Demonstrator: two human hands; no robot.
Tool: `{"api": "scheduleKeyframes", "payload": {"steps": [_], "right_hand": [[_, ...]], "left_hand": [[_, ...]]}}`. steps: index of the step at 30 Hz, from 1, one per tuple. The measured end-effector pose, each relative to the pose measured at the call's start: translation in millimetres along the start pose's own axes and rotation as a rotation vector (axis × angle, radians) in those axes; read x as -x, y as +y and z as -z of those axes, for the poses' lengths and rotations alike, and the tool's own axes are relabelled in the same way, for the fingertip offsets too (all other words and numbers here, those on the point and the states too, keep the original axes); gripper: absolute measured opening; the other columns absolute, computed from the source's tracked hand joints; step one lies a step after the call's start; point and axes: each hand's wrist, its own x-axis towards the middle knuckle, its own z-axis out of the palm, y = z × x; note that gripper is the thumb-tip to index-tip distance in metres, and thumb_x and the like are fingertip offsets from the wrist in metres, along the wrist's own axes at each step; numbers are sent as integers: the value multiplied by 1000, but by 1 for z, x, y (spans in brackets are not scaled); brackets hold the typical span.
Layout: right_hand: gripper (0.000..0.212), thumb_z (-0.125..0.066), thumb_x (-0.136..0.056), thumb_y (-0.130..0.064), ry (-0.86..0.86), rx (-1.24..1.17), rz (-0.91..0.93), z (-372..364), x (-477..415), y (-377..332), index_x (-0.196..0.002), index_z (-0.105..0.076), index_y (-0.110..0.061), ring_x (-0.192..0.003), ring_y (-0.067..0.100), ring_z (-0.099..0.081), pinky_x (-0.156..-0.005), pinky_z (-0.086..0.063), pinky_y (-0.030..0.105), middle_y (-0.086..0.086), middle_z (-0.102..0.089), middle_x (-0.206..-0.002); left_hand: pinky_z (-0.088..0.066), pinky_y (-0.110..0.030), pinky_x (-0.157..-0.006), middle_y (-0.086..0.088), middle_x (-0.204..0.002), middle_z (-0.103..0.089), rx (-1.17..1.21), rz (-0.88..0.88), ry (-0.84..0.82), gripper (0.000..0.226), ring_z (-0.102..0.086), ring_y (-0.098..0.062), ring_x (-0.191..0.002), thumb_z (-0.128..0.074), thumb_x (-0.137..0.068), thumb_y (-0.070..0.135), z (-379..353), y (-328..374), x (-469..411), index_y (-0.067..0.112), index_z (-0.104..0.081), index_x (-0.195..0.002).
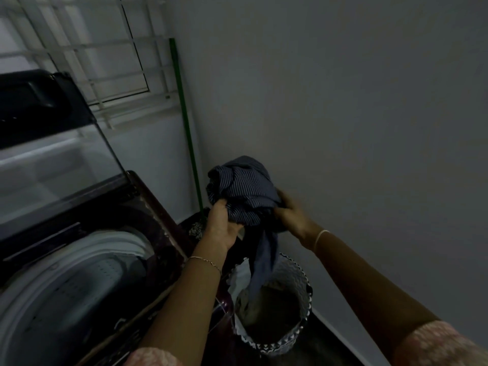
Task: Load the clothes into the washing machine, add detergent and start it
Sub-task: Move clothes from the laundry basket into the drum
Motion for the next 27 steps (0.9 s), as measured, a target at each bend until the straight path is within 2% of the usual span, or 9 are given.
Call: {"api": "scheduleKeyframes", "payload": {"steps": [2,3,6,9,11,14,18,22,27], "right_hand": [[79,-47,-88,10,-171,36,-15,0,5,-3,-152,-7,-14,-104,17,-56,-81,-50,18,8,-44,-137],[89,-52,-85,9,-243,60,-9,2,7,-2,-152,0,-17,-104,14,-54,-79,-49,18,6,-42,-138],[118,-71,-72,-2,-319,103,19,2,4,6,-150,15,-23,-128,15,-39,-95,-41,23,1,-30,-149],[126,-80,-69,0,-180,70,137,-6,0,10,-150,15,-19,-134,12,-34,-105,-36,23,-1,-26,-151],[115,-78,-71,1,-52,15,218,-8,-5,10,-150,3,-16,-134,16,-37,-108,-36,28,4,-30,-151],[94,-74,-77,-2,56,-102,184,-5,-13,3,-150,-16,-13,-129,20,-47,-108,-40,36,7,-42,-146],[48,-62,-85,4,111,-299,121,-5,-19,-8,-130,-49,-10,-112,27,-61,-95,-52,41,15,-61,-125],[35,-58,-90,-9,163,-487,23,-5,-29,-14,-124,-56,-8,-104,31,-66,-85,-57,41,15,-67,-115],[31,-54,-93,-12,129,-580,-18,-10,-31,-24,-122,-57,0,-94,28,-67,-63,-56,28,20,-66,-115]], "left_hand": [[-51,-44,-90,-15,-124,-60,-2,-17,-4,34,-59,-30,-104,-38,-101,21,-7,1,0,9,-53,-129],[-51,-44,-91,-15,-125,-59,3,-23,-8,35,-59,-30,-105,-38,-101,21,-10,2,0,9,-52,-130],[-50,-43,-91,-14,-125,-59,57,-21,-20,36,-58,-29,-104,-36,-102,20,-18,5,2,8,-50,-132],[-51,-43,-84,-15,-119,-60,211,15,-33,37,-58,-30,-101,-33,-102,21,-26,7,7,7,-49,-132],[-53,-43,-78,-14,-112,-62,297,20,-64,36,-59,-31,-99,-33,-102,25,-31,8,10,8,-52,-127],[-60,-42,-74,-15,-107,-64,362,-6,-114,33,-62,-30,-96,-35,-103,27,-35,11,13,8,-58,-116],[-58,-44,-80,-18,-110,-65,387,1,-137,34,-62,-32,-99,-35,-103,27,-32,17,11,5,-59,-115],[-53,-39,-81,-17,-108,-66,186,91,-69,35,-62,-30,-99,-42,-100,30,-14,23,11,5,-59,-116],[-48,-39,-96,-13,-105,-68,15,172,-32,25,-62,-26,-98,-54,-92,30,15,16,11,11,-62,-107]]}}
